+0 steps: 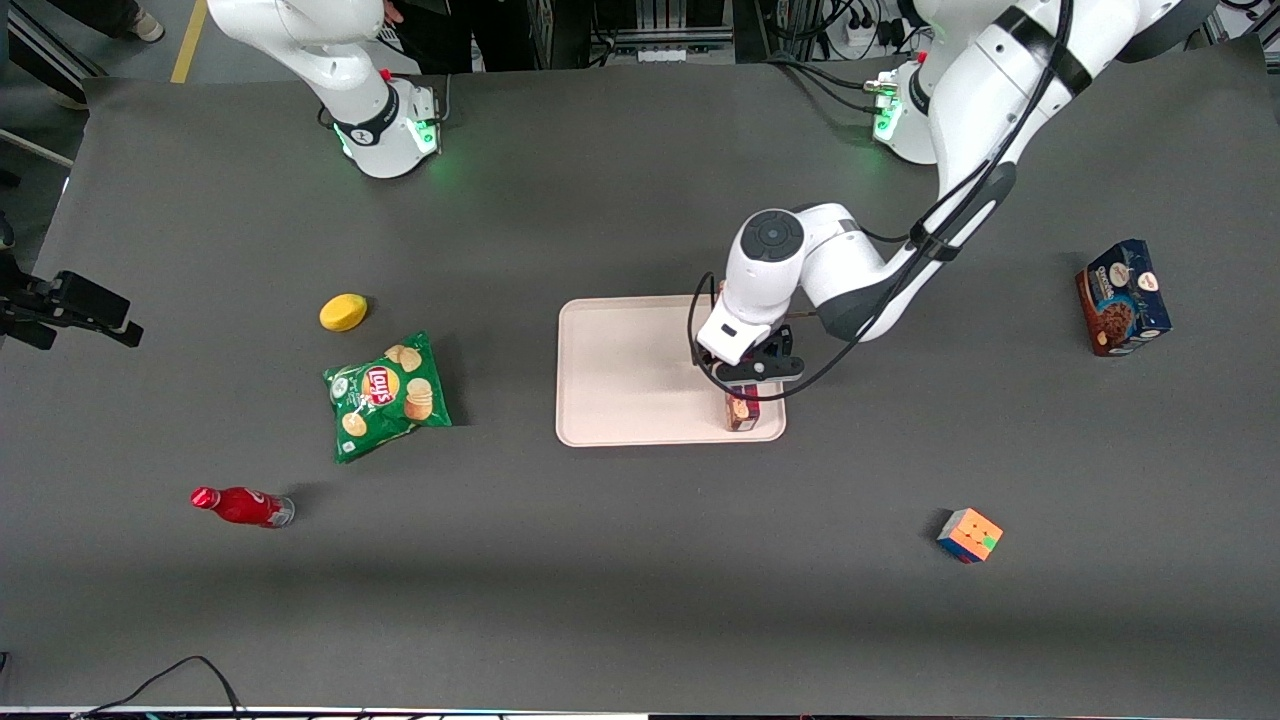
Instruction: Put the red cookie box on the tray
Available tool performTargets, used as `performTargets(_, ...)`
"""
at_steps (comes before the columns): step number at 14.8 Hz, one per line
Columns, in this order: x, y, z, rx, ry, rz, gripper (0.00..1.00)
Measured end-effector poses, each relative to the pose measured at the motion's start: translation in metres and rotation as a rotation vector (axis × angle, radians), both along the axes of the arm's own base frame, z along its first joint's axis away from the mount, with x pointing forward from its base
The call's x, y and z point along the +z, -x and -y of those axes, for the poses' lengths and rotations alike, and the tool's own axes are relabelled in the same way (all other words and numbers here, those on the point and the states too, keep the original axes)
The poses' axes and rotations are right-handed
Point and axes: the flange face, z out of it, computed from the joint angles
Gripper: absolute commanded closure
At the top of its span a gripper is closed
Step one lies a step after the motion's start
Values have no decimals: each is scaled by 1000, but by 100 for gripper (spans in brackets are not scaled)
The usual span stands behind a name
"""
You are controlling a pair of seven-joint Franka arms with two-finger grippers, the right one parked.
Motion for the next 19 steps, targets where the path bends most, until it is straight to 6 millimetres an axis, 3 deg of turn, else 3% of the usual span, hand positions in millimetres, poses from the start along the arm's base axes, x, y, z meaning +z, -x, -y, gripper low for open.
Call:
performTargets(2,34,-2,19,-13,-57,7,0)
performTargets(5,100,6,41,-76,-129,30,0)
performTargets(8,184,-3,26,-132,-132,-20,0)
performTargets(11,271,-18,-29,-163,-147,-63,0)
performTargets(15,367,-32,-149,-163,-137,-33,0)
performTargets(17,389,-30,-206,-124,-139,-28,0)
performTargets(19,392,-29,-257,-78,-106,-37,0)
